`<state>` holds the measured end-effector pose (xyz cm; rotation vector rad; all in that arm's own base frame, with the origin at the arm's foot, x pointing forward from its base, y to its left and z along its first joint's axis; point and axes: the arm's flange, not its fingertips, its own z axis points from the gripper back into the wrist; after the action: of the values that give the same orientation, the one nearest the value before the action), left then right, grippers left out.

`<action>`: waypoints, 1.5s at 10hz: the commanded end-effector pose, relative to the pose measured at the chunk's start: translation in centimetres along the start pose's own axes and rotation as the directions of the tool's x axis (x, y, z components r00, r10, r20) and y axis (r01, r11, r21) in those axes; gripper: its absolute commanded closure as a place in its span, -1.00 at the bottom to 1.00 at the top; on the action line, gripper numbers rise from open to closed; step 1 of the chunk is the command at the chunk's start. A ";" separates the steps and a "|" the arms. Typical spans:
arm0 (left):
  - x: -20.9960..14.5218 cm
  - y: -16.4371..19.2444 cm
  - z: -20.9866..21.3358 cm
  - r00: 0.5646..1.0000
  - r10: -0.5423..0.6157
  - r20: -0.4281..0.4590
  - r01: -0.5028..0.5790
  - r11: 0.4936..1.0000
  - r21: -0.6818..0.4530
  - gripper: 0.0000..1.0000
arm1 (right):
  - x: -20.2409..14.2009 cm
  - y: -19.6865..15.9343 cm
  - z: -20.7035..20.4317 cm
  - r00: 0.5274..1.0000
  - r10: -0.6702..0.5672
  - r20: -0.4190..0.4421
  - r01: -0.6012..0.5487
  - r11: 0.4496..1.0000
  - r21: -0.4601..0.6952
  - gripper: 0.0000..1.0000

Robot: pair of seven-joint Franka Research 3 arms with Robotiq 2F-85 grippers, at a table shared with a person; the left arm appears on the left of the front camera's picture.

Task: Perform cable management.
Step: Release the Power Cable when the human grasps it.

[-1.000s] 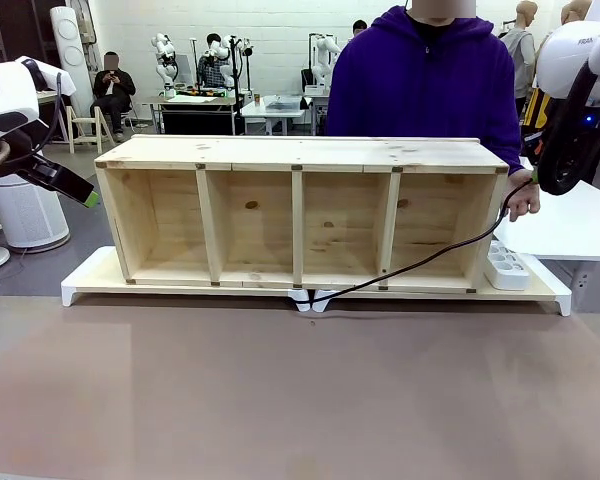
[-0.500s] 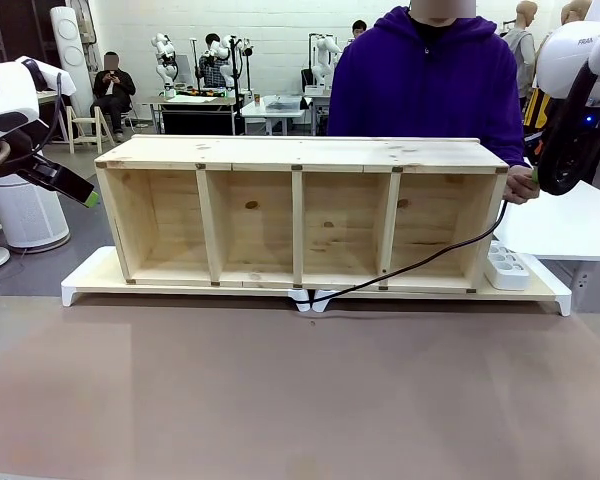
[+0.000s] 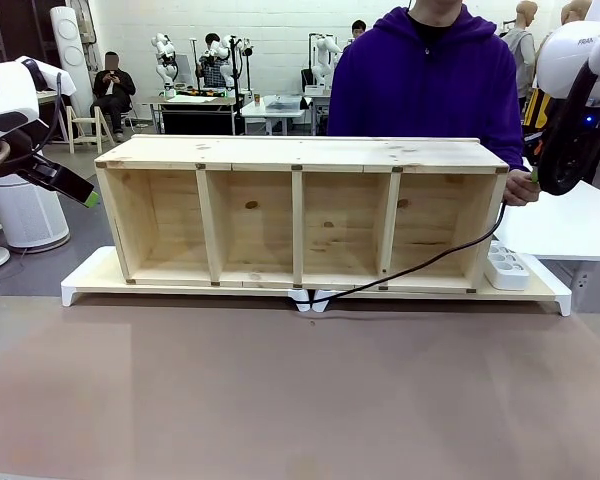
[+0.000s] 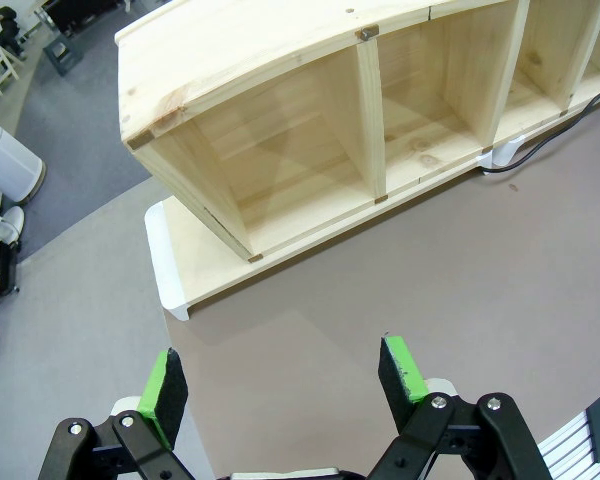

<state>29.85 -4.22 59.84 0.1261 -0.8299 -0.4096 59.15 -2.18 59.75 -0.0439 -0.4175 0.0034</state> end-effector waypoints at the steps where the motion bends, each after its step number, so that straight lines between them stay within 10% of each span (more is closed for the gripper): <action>1: 0.2 -0.1 -0.1 1.000 0.010 0.014 -0.010 1.000 -0.003 -1.00 | -0.1 0.0 0.2 1.000 0.003 -0.007 -0.003 1.000 -0.009 -0.09; 2: 0.2 -0.1 -0.1 1.000 0.010 0.014 -0.010 1.000 -0.003 -1.00 | 0.0 0.0 0.3 1.000 0.003 -0.005 -0.003 1.000 -0.011 0.21; 3: 0.2 -0.1 -0.1 1.000 0.010 0.014 -0.010 1.000 -0.003 -1.00 | -0.1 0.0 0.3 1.000 0.004 -0.005 -0.004 1.000 -0.014 -0.48; 4: 0.2 -0.1 -0.1 1.000 0.010 0.014 -0.010 1.000 -0.003 -1.00 | -0.1 0.0 0.3 1.000 0.014 0.016 -0.014 1.000 -0.017 -0.18; 5: 0.2 -0.1 -0.1 1.000 0.010 0.014 -0.010 1.000 -0.003 -1.00 | -0.1 0.1 0.4 0.999 0.024 0.034 -0.024 1.000 -0.013 -0.80; 15: 0.2 -0.1 -0.1 1.000 0.010 0.014 -0.010 1.000 -0.003 -1.00 | 0.0 0.0 0.2 1.000 0.001 0.003 -0.001 1.000 -0.002 -0.80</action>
<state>29.85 -4.22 59.84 0.1261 -0.8299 -0.4096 59.09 -2.19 60.02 -0.0461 -0.4255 0.0042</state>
